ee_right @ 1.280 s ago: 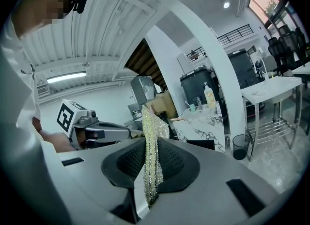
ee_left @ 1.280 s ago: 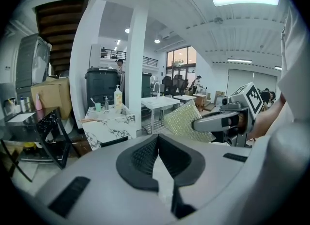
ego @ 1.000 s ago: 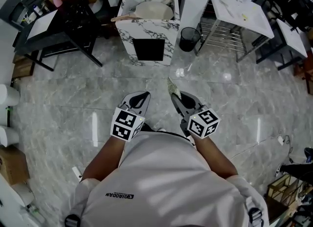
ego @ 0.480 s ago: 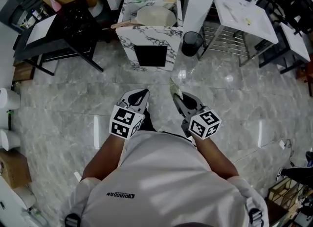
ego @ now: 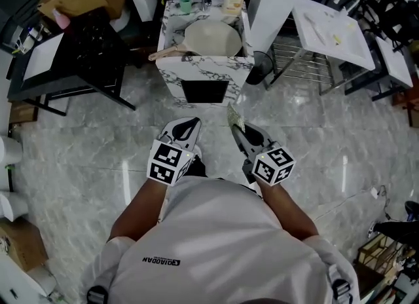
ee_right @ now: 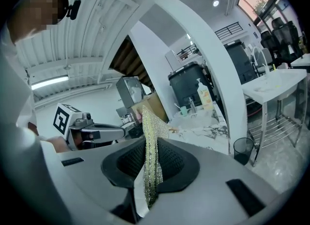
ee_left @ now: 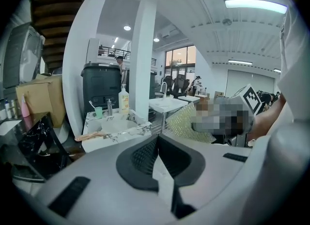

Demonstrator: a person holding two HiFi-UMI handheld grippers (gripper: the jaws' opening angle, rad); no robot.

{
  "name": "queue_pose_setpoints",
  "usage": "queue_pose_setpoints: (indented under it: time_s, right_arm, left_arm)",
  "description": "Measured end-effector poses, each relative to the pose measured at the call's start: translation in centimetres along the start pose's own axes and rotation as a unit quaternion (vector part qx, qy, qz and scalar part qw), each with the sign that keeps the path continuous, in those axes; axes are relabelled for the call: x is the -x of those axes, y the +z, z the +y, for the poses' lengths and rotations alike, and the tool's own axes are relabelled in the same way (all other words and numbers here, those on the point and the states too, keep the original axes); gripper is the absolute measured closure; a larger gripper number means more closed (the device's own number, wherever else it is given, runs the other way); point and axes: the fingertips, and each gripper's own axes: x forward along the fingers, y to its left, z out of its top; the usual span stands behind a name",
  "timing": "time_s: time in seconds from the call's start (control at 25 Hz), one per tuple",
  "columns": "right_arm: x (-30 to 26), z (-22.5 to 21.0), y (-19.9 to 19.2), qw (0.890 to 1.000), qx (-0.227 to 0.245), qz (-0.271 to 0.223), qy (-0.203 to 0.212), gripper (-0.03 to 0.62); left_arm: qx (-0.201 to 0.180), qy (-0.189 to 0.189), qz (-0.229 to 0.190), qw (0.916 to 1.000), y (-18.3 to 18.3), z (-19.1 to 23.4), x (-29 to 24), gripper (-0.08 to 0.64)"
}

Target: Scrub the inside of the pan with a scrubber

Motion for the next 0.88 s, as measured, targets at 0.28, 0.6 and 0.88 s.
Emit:
queue_pose_setpoints:
  time_s: [0.28,0.6,0.88]
  right_arm:
    - [-8.7,-1.9,3.9,1.0,-0.001,-0.005,-0.025,0.514]
    - [-15.0,-3.9,6.6,0.999,0.002,-0.006,-0.051,0.514]
    - [-17.4,-5.6,7.9,0.998,0.004,0.0,-0.064,0.514]
  left_arm:
    - [-0.011,-0.021,-0.005,0.9997,2.9,9.4,-3.5,0.545]
    - [-0.026,-0.055,0.0,0.9981,3.8,15.3,-7.1,0.545]
    - [-0.028,-0.063,0.0,0.9976,4.3,18.0,-9.2,0.545]
